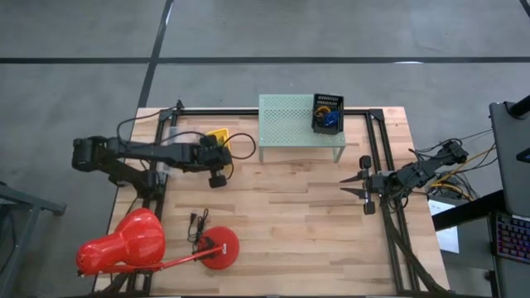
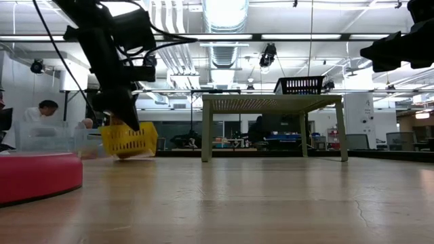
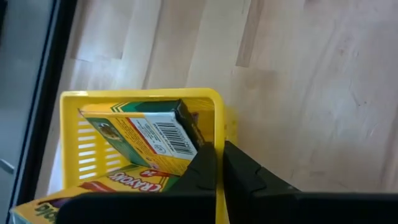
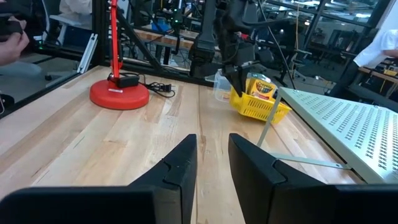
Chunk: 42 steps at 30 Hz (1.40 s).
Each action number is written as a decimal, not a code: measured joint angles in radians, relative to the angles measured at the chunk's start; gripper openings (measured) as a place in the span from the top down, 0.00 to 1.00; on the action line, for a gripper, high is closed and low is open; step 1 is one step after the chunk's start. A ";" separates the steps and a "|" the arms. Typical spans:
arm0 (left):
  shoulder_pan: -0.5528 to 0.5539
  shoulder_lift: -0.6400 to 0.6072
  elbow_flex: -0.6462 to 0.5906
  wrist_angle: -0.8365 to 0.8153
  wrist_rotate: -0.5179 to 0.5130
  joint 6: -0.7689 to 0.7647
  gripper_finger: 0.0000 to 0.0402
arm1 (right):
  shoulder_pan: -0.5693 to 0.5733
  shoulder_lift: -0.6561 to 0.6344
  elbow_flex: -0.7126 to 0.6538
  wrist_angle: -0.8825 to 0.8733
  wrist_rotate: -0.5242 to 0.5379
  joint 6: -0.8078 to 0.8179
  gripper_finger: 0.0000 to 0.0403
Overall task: Pick & Place Office Desk Supplies
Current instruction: Put the yellow bin with the crayons on the shelf
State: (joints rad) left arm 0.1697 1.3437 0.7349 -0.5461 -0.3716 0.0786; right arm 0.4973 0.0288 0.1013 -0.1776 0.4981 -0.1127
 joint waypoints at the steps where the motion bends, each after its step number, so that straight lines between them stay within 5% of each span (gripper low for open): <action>1: -0.009 0.000 0.000 0.000 -0.008 -0.009 0.99 | 0.000 0.000 0.000 0.000 0.000 0.000 0.78; 14: -0.122 0.001 -0.013 0.008 -0.119 -0.088 0.99 | 0.000 0.000 0.000 0.000 0.000 0.000 0.77; 42: -0.160 0.198 -0.026 0.078 -0.396 -0.198 0.99 | 0.000 0.000 0.000 0.000 0.000 0.000 0.79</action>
State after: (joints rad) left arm 0.0093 1.5414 0.7090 -0.4684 -0.7680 -0.1190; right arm 0.4976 0.0288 0.1013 -0.1776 0.4982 -0.1127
